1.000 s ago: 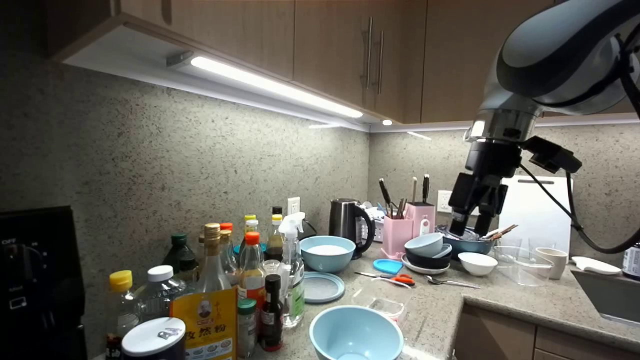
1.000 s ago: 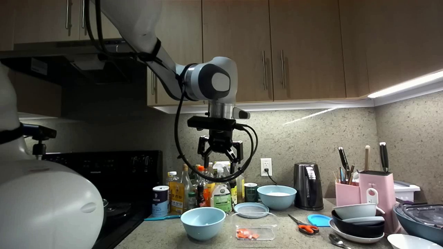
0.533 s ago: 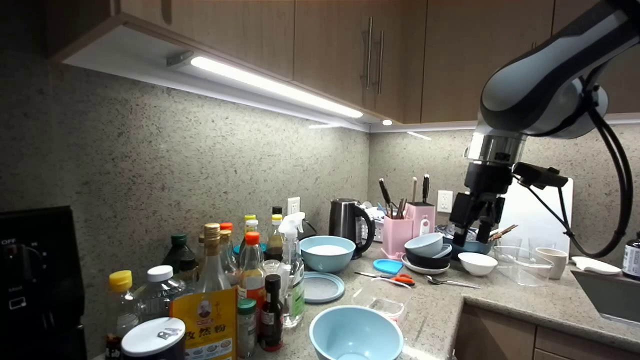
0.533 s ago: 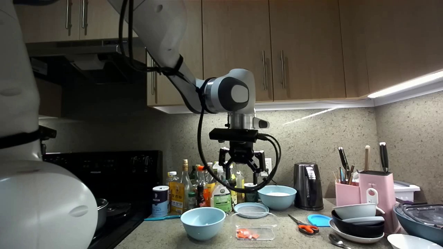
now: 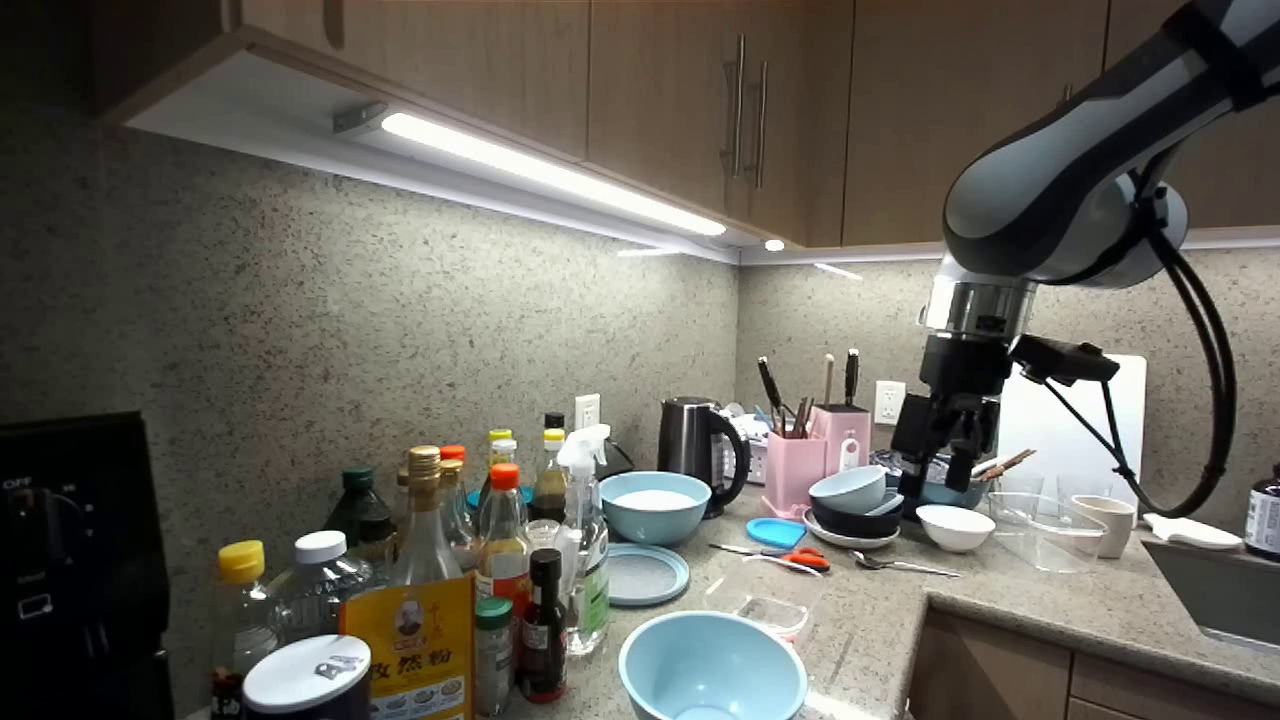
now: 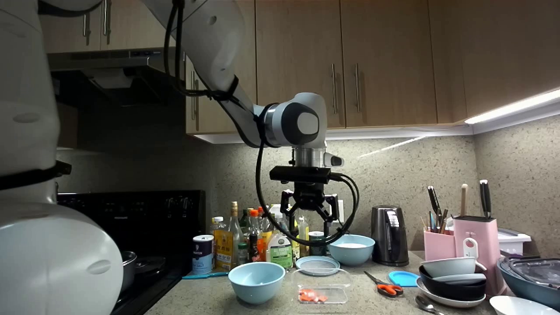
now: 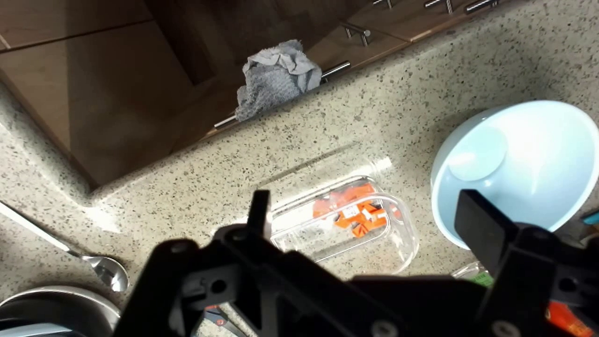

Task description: Pick up the colorless bowl and pour some of its contents into the blue bowl

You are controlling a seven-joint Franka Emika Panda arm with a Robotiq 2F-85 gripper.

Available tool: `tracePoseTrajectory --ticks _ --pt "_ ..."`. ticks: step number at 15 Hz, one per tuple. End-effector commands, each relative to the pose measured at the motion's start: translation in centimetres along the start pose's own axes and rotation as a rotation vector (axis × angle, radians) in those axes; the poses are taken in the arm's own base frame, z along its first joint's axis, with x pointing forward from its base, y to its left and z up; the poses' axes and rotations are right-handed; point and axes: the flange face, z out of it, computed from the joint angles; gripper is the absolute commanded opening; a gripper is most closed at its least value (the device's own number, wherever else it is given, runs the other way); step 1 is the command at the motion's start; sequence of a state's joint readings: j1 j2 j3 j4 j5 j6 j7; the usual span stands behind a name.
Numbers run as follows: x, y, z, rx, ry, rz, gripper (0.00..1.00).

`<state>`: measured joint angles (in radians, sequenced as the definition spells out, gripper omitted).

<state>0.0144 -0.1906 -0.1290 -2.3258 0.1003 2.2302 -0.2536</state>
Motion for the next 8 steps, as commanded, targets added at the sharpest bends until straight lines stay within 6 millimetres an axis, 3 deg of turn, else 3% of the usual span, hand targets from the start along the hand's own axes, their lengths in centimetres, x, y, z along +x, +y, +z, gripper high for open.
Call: tracePoseTrajectory --ticks 1,4,8 --pt "1.2 1.5 0.8 -0.005 -0.005 0.007 1.00" --pt "3.0 3.5 2.1 -0.078 -0.012 -0.071 1.00" --pt "5.7 5.6 4.5 -0.052 -0.095 -0.188 1.00"
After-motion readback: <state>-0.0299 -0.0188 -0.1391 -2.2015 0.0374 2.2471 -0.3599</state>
